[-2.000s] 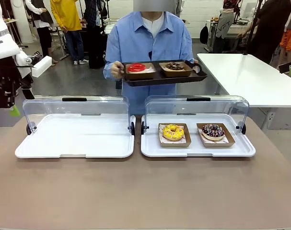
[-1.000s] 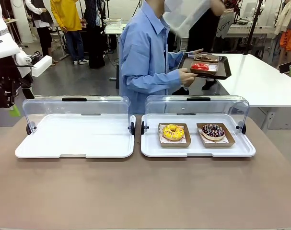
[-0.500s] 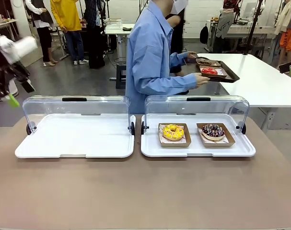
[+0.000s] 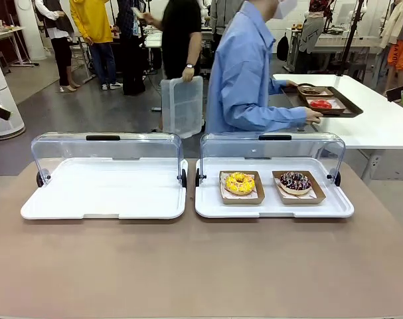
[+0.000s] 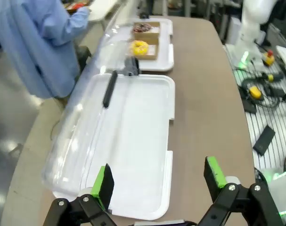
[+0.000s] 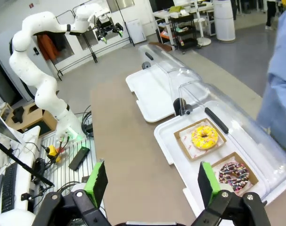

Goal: Provide the desired donut to the person.
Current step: Place the picked Paper togo box onto the Handle tray extended by the person.

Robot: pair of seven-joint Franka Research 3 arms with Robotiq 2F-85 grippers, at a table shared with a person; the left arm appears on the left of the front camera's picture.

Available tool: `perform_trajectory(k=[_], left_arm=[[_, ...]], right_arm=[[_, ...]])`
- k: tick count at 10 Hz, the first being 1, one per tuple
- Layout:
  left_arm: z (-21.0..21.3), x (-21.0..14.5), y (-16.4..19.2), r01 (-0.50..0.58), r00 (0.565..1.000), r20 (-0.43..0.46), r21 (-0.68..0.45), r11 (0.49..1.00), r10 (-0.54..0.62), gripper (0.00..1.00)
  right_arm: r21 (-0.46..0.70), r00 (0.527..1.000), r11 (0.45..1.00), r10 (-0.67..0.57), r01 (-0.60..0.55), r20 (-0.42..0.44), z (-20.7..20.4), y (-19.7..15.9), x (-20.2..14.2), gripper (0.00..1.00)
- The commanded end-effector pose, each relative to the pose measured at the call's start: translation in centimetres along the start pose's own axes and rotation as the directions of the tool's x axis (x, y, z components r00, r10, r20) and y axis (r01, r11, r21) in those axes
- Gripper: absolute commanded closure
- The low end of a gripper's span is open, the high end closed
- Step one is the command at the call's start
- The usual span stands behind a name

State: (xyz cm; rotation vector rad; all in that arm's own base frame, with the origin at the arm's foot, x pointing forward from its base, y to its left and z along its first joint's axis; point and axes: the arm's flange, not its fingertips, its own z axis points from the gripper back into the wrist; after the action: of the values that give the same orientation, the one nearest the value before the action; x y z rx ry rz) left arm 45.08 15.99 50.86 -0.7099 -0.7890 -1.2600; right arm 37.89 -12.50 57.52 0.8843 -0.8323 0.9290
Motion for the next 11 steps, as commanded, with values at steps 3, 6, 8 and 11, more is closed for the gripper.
perform_trajectory(k=[3,6,8,11], left_arm=[[1.8,-3.8,-2.3,0.02,0.974,0.223,0.079,0.997,-0.038,0.0],[1.6,-4.7,-2.7,0.02,0.927,0.376,-0.046,0.999,-0.002,0.0],[1.4,-4.8,-2.3,0.033,0.918,0.397,-0.071,0.997,-0.002,0.0],[1.4,-5.1,-2.4,0.041,0.922,0.386,-0.036,0.999,-0.024,0.0]], right_arm=[[0.006,1.0,1.0,0.002,-0.002,0.006,-0.2,0.0,0.0,0.0],[0.006,1.0,1.0,0.002,-0.002,0.006,-0.2,0.0,0.0,0.0],[0.006,1.0,1.0,0.002,-0.002,0.006,-0.2,0.0,0.0,0.0],[0.006,1.0,1.0,0.002,-0.002,0.006,-0.2,0.0,0.0,0.0]])
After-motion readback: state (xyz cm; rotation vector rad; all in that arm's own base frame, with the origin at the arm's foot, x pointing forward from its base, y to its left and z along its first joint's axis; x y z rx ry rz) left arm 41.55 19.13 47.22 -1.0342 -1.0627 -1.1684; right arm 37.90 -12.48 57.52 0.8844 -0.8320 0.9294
